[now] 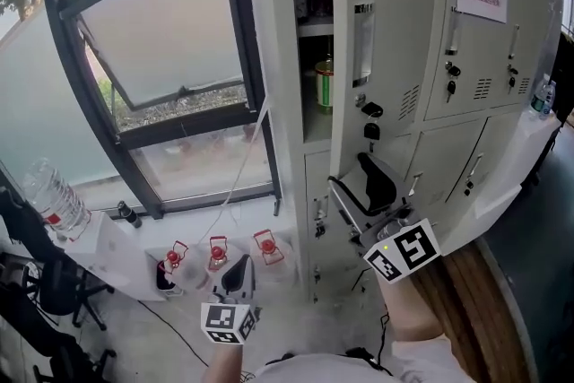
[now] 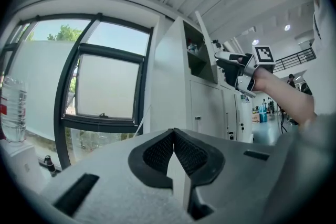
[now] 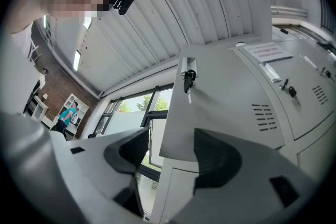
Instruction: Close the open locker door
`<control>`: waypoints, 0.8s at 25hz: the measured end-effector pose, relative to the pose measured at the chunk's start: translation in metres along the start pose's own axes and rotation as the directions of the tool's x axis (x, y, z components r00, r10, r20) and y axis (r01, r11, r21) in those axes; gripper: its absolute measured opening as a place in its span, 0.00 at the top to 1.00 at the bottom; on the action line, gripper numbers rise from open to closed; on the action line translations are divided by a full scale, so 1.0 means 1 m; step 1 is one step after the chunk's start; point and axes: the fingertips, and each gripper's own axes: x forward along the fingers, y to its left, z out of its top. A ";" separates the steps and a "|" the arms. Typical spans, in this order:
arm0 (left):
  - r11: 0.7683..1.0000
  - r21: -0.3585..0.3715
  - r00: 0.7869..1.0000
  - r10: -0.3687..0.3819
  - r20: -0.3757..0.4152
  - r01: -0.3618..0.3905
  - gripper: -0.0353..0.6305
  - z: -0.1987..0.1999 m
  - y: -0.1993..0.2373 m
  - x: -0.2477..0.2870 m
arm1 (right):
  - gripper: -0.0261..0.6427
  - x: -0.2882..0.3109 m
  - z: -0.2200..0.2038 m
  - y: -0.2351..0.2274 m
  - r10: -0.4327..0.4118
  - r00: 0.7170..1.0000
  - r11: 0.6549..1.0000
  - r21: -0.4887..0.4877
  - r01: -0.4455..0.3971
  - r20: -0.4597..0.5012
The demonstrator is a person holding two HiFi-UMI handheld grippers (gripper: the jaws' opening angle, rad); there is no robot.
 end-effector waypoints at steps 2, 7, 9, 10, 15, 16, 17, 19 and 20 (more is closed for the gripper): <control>1.000 0.000 1.000 0.019 0.000 -0.019 0.93 0.000 0.011 -0.001 | 0.61 0.012 -0.007 0.000 0.003 1.000 1.000 0.004 -0.003 -0.002; 0.998 -0.004 0.998 0.066 0.005 -0.066 0.93 0.001 0.038 -0.004 | 0.61 0.042 -0.026 0.003 0.019 1.000 1.000 0.019 -0.019 -0.016; 0.997 -0.003 0.997 0.076 0.006 -0.076 0.93 0.002 0.045 -0.003 | 0.61 0.052 -0.034 0.005 0.028 0.999 0.999 0.022 -0.027 -0.026; 0.997 -0.005 0.997 0.080 0.006 -0.080 0.93 0.002 0.049 -0.003 | 0.61 0.057 -0.038 0.006 0.030 0.999 0.999 0.023 -0.030 -0.032; 0.995 -0.012 0.995 0.097 0.002 -0.097 0.93 0.001 0.066 -0.003 | 0.61 0.079 -0.052 0.008 0.035 0.998 0.999 0.029 -0.034 -0.051; 0.995 -0.012 0.995 0.100 0.002 -0.100 0.93 0.001 0.068 -0.002 | 0.61 0.082 -0.054 0.007 0.034 0.998 0.999 0.029 -0.032 -0.053; 0.995 -0.012 0.995 0.103 0.001 -0.103 0.93 0.001 0.071 -0.001 | 0.61 0.084 -0.056 0.006 0.031 0.998 0.999 0.030 -0.030 -0.055; 0.994 -0.014 0.994 0.109 -0.001 -0.109 0.93 0.001 0.076 -0.001 | 0.61 0.088 -0.059 0.004 0.023 0.998 0.999 0.034 -0.021 -0.054; 0.994 -0.015 0.994 0.111 -0.002 -0.111 0.93 0.000 0.078 -0.001 | 0.61 0.089 -0.060 0.004 0.017 0.998 0.999 0.034 -0.015 -0.052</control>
